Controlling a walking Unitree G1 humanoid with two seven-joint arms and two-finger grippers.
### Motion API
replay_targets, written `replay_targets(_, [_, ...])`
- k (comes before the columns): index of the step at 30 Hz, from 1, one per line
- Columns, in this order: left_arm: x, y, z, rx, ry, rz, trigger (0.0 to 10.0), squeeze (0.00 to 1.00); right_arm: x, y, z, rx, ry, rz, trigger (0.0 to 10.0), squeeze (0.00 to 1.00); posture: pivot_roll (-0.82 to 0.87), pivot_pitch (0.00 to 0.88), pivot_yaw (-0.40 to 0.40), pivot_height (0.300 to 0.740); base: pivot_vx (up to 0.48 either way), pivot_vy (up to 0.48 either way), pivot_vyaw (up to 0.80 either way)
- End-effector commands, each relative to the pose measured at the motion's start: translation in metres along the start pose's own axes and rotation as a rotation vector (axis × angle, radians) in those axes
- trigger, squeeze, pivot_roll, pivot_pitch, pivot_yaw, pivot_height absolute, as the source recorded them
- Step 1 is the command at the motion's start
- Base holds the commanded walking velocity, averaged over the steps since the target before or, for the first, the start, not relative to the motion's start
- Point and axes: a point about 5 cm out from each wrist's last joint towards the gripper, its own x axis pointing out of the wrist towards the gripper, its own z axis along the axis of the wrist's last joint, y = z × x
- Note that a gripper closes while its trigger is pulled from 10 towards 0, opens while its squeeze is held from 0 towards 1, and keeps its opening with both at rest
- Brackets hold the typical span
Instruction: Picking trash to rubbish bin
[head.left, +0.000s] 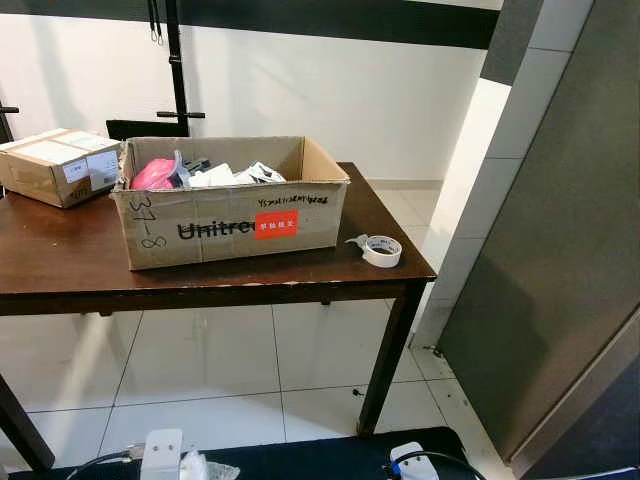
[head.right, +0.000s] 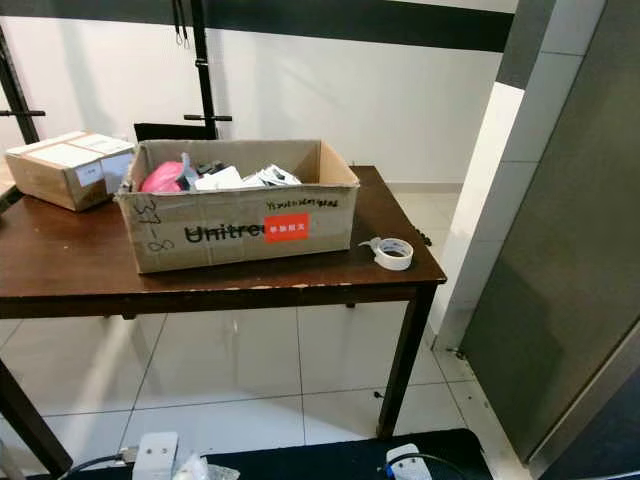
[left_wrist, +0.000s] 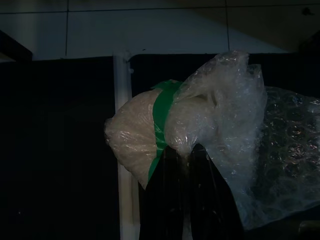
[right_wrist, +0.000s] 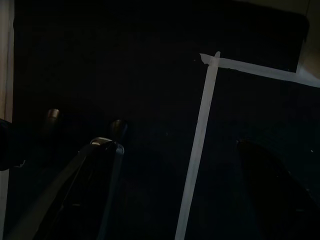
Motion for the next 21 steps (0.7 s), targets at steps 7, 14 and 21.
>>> replay_targets(7, [-0.0006,-0.0092,-0.0060,-0.018,0.021,-0.027,10.0,0.00,-0.0003,0.0029,-0.0070,-0.010,0.019,0.000,10.0,0.00,0.05,0.000,-0.060,0.740,0.000,0.000,0.00])
replay_targets(14, [0.0001,-0.0122,-0.0022,-0.006,-0.003,-0.043,10.0,0.00,-0.0001,0.0013,-0.0036,-0.018,0.012,0.000,10.0,0.00,0.05,0.000,-0.067,0.740,0.000,0.000,0.00])
replay_targets(21, [-0.0007,-0.0125,-0.0058,0.004,0.013,-0.044,10.0,0.00,0.0000,0.0016,-0.0031,-0.020,0.012,0.000,10.0,0.00,0.05,0.000,-0.068,0.740,0.000,0.000,0.00])
